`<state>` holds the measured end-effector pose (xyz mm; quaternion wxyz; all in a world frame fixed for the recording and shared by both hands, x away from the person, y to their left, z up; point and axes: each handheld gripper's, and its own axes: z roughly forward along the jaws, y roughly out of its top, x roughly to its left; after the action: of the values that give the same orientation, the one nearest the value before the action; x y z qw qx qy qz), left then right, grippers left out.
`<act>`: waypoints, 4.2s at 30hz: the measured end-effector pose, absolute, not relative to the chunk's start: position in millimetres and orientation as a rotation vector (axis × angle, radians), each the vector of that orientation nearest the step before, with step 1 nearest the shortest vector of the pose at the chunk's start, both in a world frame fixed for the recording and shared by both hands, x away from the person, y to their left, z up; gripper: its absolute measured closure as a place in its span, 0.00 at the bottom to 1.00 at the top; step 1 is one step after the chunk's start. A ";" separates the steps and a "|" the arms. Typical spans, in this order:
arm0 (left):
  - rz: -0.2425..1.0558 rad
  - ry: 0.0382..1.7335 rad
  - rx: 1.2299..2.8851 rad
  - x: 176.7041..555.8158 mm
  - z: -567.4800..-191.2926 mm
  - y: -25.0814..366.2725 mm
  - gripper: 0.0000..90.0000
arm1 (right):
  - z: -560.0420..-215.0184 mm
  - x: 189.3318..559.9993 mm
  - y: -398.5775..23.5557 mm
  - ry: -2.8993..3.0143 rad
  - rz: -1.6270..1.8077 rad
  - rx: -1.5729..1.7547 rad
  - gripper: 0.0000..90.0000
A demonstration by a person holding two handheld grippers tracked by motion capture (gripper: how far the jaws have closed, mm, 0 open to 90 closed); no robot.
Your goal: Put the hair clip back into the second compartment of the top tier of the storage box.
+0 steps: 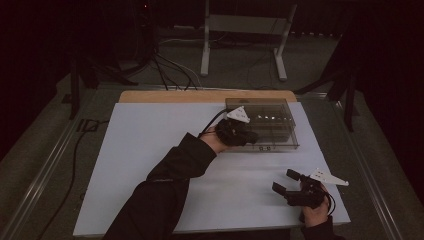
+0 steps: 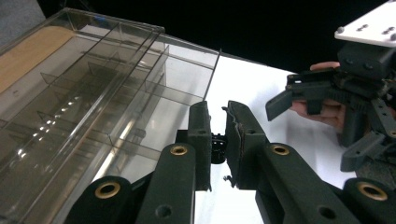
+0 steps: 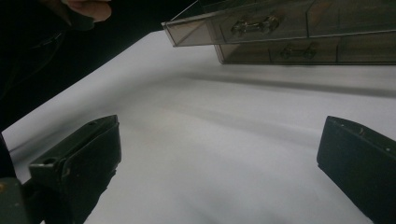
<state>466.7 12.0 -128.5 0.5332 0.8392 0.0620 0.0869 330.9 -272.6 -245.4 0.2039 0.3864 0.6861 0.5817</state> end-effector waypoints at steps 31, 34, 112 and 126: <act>0.190 0.200 1.978 488.7 -130.3 -31.0 0.91 | -245.1 330.8 -274.0 1.904 1.627 1.081 0.00; 0.190 0.203 1.981 489.1 -130.4 -35.6 0.91 | -245.1 330.4 -274.3 1.904 1.631 1.079 0.00; 0.241 0.364 1.935 482.6 -107.5 9.1 0.27 | -246.0 332.9 -272.6 1.936 1.644 1.072 0.00; 0.157 0.356 1.927 481.5 -101.9 35.0 0.03 | -246.0 335.6 -271.8 1.938 1.650 1.071 0.00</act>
<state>481.5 35.0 -101.9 0.5544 0.8157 0.1508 0.0666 335.6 -271.8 -246.0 0.1888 0.3809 0.6892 0.5867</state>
